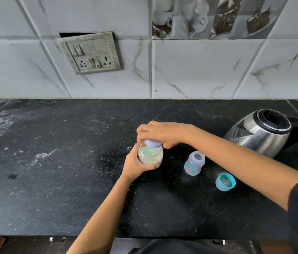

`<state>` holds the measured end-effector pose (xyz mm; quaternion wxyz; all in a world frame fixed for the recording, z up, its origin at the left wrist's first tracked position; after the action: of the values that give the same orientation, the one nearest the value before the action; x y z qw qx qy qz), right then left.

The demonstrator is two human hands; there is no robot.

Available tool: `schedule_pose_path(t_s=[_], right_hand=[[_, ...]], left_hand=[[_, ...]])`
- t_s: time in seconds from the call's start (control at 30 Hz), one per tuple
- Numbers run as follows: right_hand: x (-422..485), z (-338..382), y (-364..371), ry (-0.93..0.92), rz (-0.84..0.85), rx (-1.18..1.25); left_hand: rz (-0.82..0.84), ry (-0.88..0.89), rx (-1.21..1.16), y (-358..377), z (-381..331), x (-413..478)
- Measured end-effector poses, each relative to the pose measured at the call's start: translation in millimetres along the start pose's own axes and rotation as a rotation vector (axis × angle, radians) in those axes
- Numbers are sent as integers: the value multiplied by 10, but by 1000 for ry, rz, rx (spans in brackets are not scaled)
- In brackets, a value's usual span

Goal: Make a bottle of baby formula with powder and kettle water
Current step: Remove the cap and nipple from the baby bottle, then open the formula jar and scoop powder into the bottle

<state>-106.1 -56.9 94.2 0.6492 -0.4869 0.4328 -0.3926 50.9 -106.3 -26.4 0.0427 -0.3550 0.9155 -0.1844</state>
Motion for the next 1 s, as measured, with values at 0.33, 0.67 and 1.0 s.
schedule_pose_path(t_s=[0.33,0.67,1.0], right_hand=[[-434,-767,625,703,-116,651],[-599,-851,885,805,-65,640],[-382,65,352,573,-340,364]], left_hand=[[48,101,-23,-37,8,18],[7,131,-4,-71,6,30],[25,187,46,-77,-37,29]])
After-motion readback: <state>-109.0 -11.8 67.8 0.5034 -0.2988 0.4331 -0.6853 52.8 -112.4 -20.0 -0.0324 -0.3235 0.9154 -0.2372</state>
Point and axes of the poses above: each hand's wrist, its own x-axis towards the middle knuckle, its own y-axis out of the palm, z = x × y, the point moved 1 cm from there along x, towards the middle knuckle, and after that the axes turned 3 degrees about y, right-handed, at the moved point
